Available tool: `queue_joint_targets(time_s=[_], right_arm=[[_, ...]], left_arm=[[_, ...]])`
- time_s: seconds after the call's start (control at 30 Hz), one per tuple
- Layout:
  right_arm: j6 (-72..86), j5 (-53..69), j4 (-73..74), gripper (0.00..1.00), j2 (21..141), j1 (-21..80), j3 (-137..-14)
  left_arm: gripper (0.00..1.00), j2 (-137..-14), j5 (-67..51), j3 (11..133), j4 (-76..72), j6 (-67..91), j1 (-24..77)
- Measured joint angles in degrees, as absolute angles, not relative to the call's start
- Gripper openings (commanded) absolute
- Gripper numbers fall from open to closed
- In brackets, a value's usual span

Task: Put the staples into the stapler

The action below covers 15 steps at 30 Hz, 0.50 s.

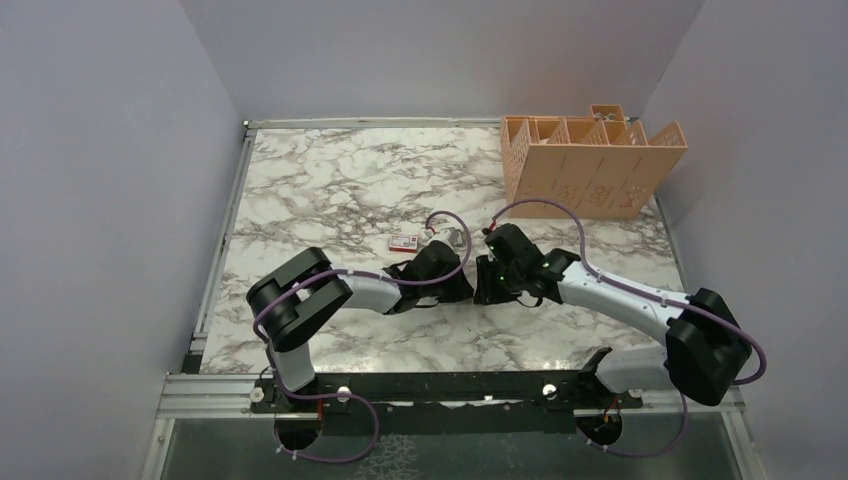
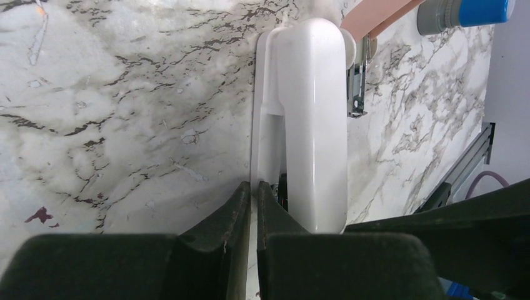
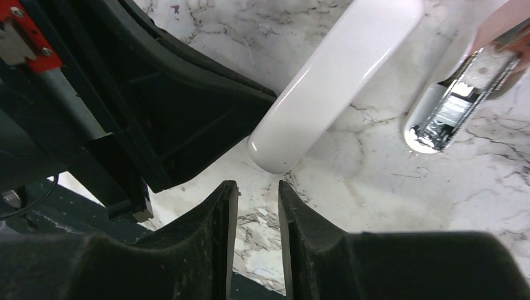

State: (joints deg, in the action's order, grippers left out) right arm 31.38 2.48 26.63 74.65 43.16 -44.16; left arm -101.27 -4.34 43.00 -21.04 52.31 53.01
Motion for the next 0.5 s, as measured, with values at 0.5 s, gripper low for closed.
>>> queue_joint_targets(time_s=[0.5], right_arm=[[36.1, -1.4, 26.3, 0.57, 74.3, 43.5, -43.5]], left_arm=[[0.13, -99.0, -2.9, 41.1, -20.1, 52.2, 53.0]])
